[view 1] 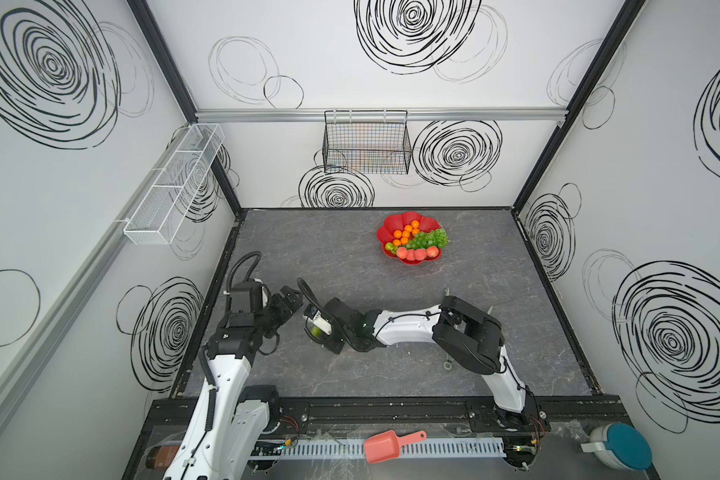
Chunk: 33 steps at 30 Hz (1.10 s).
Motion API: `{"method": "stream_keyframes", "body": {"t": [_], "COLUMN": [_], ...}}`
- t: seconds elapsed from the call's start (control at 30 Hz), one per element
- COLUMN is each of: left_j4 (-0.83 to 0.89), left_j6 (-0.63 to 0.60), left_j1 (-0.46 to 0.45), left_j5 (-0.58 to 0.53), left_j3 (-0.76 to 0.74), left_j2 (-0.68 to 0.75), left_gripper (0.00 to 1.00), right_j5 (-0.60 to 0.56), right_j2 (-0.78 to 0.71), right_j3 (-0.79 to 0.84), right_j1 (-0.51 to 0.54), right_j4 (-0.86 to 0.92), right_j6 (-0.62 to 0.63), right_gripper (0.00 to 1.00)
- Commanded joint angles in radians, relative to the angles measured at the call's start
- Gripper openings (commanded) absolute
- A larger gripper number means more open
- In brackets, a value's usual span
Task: Place and organize the fake fruits in the fruit bowl
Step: 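Lower the right gripper and close it on a small green pear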
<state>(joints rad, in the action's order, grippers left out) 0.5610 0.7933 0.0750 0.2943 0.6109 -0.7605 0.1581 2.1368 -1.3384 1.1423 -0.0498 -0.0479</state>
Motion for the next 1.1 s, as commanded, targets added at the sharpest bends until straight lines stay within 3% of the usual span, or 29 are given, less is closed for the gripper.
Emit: {"method": "stream_keyframes", "body": {"t": [0.0,0.77,1.07], "left_j4": [-0.042,-0.048,-0.067], "left_j6": [-0.002,-0.044,-0.171], "left_j1": [0.011,0.011,-0.014], "left_j5": [0.016,0.031,0.075], "left_j3": [-0.013,-0.01,0.022], "left_j2": [-0.003,0.0,-0.003], "left_gripper": [0.96,0.96,0.96], "right_j5": [0.02,0.054,0.106], "right_j2": [0.049,-0.015,-0.147], "right_j3": [0.005,0.039,0.094], "right_j1": [0.0,-0.025,-0.063], "right_j4": [0.076,0.054,0.005], "right_j6": [0.002,-0.026,-0.081], "right_gripper": [0.21,0.04,0.0]}}
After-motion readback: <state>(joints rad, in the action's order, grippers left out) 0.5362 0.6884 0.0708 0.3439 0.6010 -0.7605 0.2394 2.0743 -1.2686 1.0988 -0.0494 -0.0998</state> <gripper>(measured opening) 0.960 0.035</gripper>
